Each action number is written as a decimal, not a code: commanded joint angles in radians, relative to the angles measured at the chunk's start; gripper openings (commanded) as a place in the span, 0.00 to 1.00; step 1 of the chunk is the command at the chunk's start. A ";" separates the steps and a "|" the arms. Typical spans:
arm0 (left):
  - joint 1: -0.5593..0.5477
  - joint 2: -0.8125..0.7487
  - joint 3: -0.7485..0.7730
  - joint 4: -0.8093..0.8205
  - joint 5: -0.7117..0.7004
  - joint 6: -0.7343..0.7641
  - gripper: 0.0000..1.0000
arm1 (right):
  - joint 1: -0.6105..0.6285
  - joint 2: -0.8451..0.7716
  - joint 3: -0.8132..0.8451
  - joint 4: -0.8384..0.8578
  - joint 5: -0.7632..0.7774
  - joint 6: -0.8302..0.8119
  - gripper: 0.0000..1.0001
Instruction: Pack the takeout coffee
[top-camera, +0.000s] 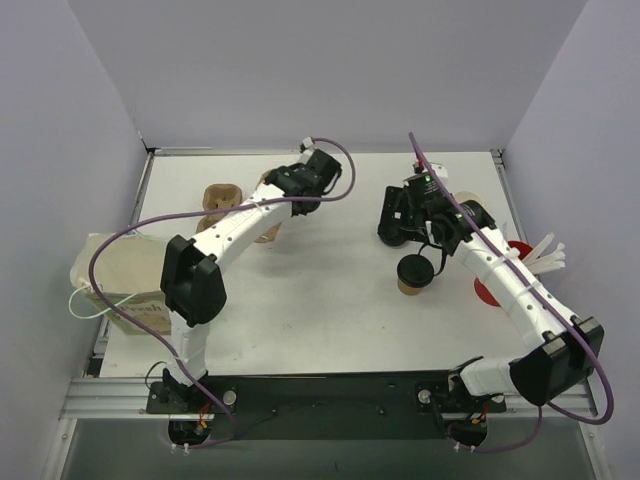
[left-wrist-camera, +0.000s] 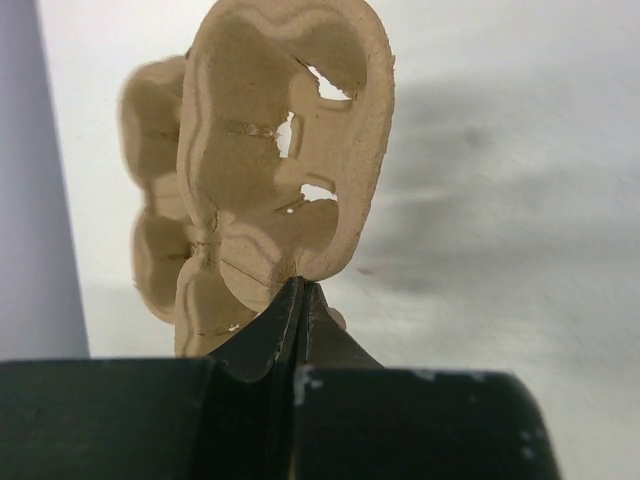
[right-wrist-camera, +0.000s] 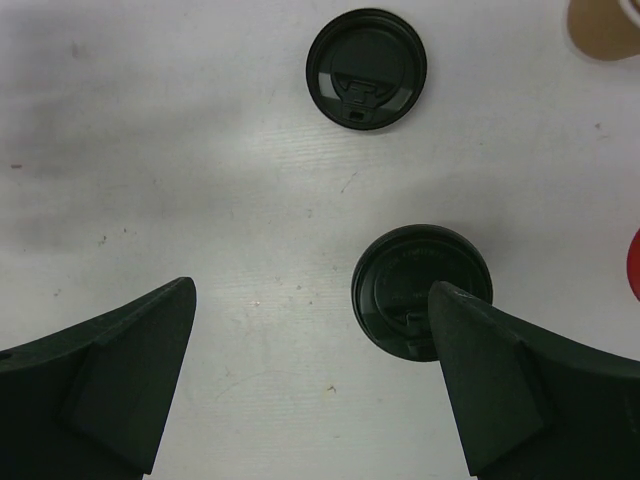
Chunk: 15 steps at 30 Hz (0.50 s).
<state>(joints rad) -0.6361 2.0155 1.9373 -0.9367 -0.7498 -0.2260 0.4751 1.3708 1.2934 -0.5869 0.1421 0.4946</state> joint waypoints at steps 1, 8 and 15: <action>-0.137 -0.075 -0.076 -0.033 0.084 -0.113 0.00 | -0.016 -0.098 0.012 -0.007 0.068 0.019 0.95; -0.293 -0.032 -0.176 -0.008 0.135 -0.272 0.00 | -0.018 -0.160 -0.055 -0.004 0.060 0.039 0.95; -0.327 -0.055 -0.207 0.048 0.233 -0.302 0.25 | -0.018 -0.176 -0.092 -0.004 0.056 0.047 0.95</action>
<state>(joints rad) -0.9577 1.9957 1.7451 -0.9440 -0.5831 -0.4847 0.4580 1.2133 1.2087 -0.5941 0.1787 0.5247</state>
